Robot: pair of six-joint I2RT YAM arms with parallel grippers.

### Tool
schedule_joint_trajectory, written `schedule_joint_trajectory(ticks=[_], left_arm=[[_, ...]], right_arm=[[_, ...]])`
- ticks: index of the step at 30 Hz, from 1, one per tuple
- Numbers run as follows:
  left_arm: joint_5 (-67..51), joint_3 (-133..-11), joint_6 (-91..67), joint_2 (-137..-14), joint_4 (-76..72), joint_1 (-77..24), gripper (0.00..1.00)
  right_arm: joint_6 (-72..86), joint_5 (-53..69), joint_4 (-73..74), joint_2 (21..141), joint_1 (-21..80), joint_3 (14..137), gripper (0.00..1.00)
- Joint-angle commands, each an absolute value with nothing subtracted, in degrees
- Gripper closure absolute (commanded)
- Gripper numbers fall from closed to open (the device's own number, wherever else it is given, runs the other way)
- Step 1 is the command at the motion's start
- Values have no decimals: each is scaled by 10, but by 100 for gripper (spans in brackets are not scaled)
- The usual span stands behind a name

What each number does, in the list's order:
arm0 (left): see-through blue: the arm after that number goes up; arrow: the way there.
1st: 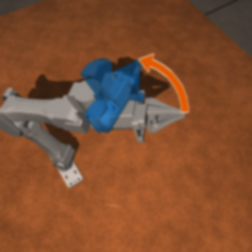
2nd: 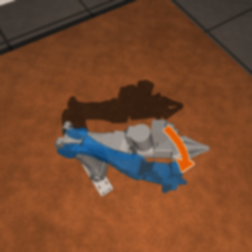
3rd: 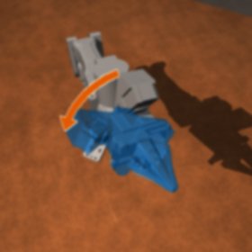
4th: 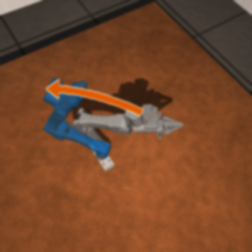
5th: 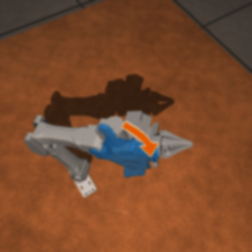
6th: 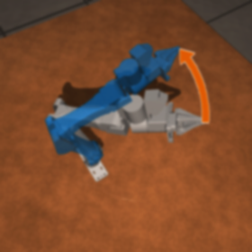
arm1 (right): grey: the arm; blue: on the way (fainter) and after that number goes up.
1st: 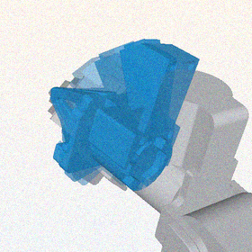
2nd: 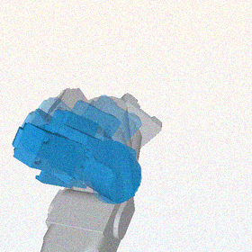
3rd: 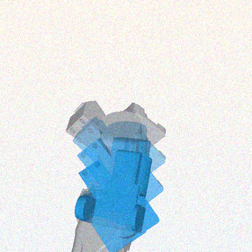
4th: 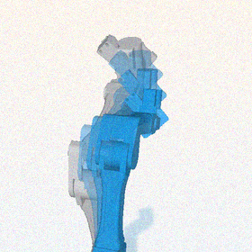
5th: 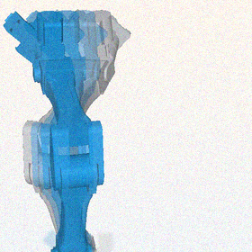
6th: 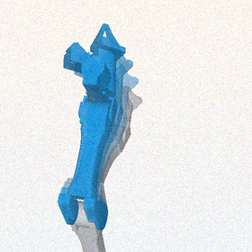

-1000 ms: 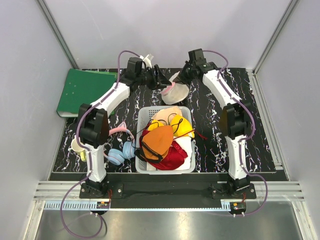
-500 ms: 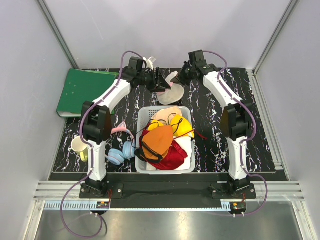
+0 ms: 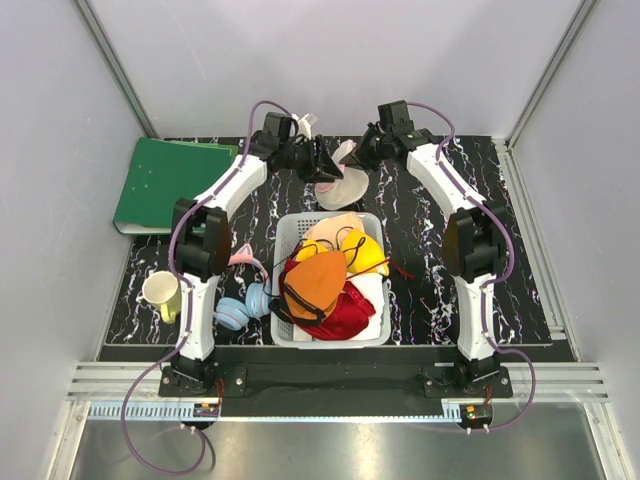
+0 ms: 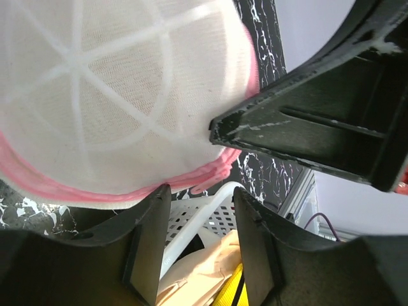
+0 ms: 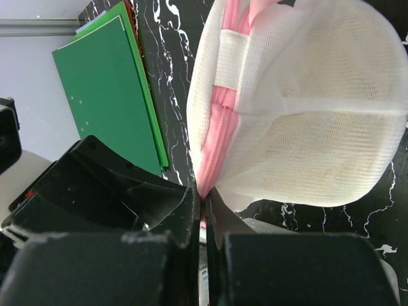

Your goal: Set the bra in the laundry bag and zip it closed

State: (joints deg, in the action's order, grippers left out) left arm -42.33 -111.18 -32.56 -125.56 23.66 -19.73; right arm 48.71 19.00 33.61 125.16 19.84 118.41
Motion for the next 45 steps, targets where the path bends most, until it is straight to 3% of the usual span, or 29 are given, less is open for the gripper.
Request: schedule_joint_trajectory(ticks=[1, 7, 15, 22, 26, 27, 34, 45], left_arm=[[-435, -1152, -321, -1261, 229, -196, 55], [-432, -1161, -333, -1262, 216, -197, 63], [-436, -1158, -346, -1256, 202, -197, 64], [-426, -1152, -351, -1252, 198, -197, 72], [-411, -1144, -349, -1248, 199, -197, 88], [-403, -1138, -345, -1247, 207, -197, 100], [-269, -1063, -248, -1200, 249, -194, 100], [-286, -1023, -185, -1178, 267, -170, 100]], right_arm=[[494, 212, 301, 1206, 204, 1184, 100], [497, 215, 300, 1208, 204, 1184, 100], [500, 222, 298, 1214, 204, 1187, 100], [504, 225, 295, 1213, 204, 1179, 100], [512, 229, 294, 1211, 204, 1175, 100], [518, 234, 294, 1210, 204, 1175, 100], [548, 271, 292, 1205, 192, 1173, 100], [557, 358, 281, 1212, 149, 1194, 100]])
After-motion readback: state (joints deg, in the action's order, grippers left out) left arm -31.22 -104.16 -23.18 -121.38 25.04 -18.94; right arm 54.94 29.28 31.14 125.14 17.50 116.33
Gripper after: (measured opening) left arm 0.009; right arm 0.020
